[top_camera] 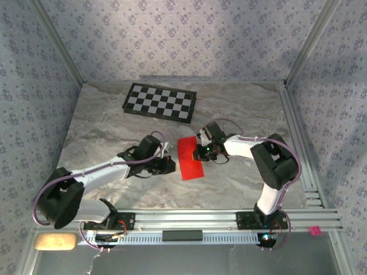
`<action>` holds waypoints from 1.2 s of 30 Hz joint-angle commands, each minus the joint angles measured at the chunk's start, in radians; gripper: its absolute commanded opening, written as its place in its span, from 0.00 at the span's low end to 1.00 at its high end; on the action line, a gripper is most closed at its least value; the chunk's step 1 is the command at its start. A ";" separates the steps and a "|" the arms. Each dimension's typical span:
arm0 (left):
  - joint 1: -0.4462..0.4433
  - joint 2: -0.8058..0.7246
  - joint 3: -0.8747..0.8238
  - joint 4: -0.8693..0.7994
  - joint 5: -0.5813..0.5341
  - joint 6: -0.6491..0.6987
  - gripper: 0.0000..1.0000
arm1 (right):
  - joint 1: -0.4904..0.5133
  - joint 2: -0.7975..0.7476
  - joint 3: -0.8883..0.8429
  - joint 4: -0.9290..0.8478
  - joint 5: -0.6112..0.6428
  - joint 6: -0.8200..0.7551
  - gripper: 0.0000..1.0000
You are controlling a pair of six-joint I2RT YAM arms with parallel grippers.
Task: Fold a paper plane with a square sheet of paper (pick it up from the middle)
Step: First fold the square sheet of paper in half at the center of the table.
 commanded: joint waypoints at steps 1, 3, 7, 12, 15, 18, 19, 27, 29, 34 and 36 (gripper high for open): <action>0.075 0.036 0.031 0.065 0.063 -0.028 0.07 | -0.015 0.025 -0.046 -0.193 0.009 -0.100 0.00; 0.099 0.081 0.070 0.087 0.093 -0.031 0.07 | -0.019 0.025 -0.042 -0.208 0.002 -0.119 0.00; 0.103 0.191 0.164 0.094 0.128 -0.012 0.07 | -0.027 0.029 -0.028 -0.220 -0.002 -0.129 0.00; 0.101 0.310 0.196 0.200 0.171 -0.050 0.07 | -0.029 0.033 -0.027 -0.221 0.012 -0.117 0.00; 0.095 0.365 0.218 0.249 0.190 -0.067 0.07 | -0.028 0.034 -0.030 -0.216 0.015 -0.111 0.00; 0.088 0.413 0.250 0.237 0.192 -0.054 0.07 | -0.028 0.036 -0.033 -0.212 0.019 -0.104 0.00; 0.085 0.427 0.257 0.237 0.193 -0.053 0.07 | -0.028 0.037 -0.034 -0.212 0.019 -0.102 0.00; 0.089 0.499 0.251 0.237 0.160 -0.043 0.05 | -0.029 0.045 -0.036 -0.219 0.034 -0.106 0.00; 0.090 0.515 0.246 0.224 0.143 -0.035 0.05 | -0.028 0.048 -0.036 -0.219 0.037 -0.107 0.00; 0.104 0.543 0.228 0.204 0.125 -0.020 0.04 | -0.026 0.051 -0.046 -0.209 0.032 -0.100 0.00; 0.114 0.546 0.229 0.203 0.138 -0.018 0.04 | -0.027 0.052 -0.048 -0.213 0.033 -0.102 0.00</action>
